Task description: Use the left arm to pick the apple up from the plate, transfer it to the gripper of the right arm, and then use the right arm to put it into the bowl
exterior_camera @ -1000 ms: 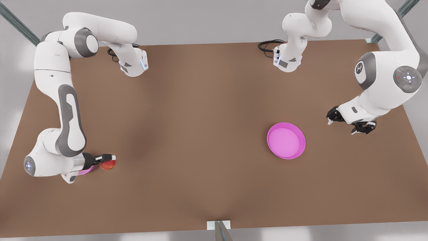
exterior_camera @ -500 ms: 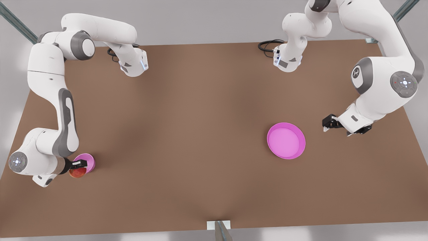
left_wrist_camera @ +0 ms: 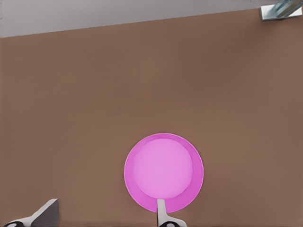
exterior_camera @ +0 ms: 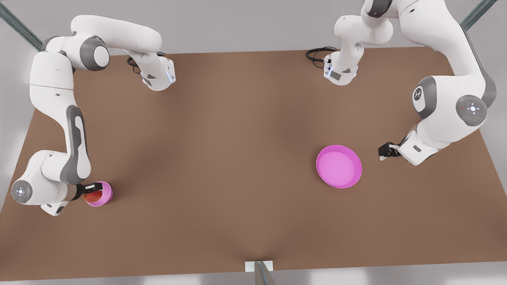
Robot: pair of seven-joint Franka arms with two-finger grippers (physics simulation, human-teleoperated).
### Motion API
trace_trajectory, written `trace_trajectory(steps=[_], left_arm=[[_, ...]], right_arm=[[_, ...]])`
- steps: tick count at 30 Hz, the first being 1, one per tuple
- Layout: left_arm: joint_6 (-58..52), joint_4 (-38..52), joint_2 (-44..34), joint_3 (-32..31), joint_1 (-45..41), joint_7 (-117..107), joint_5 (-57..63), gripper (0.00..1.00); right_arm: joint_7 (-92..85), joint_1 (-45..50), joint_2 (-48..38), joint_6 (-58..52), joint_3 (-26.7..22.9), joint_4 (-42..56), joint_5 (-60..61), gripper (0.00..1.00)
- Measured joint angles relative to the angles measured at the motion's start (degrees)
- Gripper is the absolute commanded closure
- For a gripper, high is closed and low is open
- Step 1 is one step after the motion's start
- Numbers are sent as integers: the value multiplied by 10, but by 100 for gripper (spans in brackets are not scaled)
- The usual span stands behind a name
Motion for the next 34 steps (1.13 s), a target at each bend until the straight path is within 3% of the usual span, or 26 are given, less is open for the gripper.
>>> trace_trajectory(steps=[5,8,10,15,19,25,28,29,34], left_arm=[[-1,0,0,0,-1,-13,0,0],[-3,0,0,0,-1,-19,0,0],[-6,-1,-1,1,-1,-22,0,0],[-14,1,-3,1,1,-29,0,0],[-17,16,-3,1,0,-34,3,0],[-39,18,-33,2,20,-25,0,0],[-44,-2,-63,-55,68,-24,2,0],[-45,-7,-69,-68,79,-24,3,0],[-49,-9,-64,-81,90,-24,4,0]], right_arm=[[-10,-13,13,13,0,0,-3,21],[-15,-14,17,19,1,0,-2,3],[-18,-14,19,21,2,1,-1,0],[-20,4,13,21,7,19,-2,0],[4,105,-62,-33,11,73,-20,0],[76,137,-214,-127,118,86,-26,0],[113,243,-281,-157,-24,32,-3,0],[124,246,-289,-161,-45,15,8,0],[171,242,-285,-165,-64,1,37,0]])
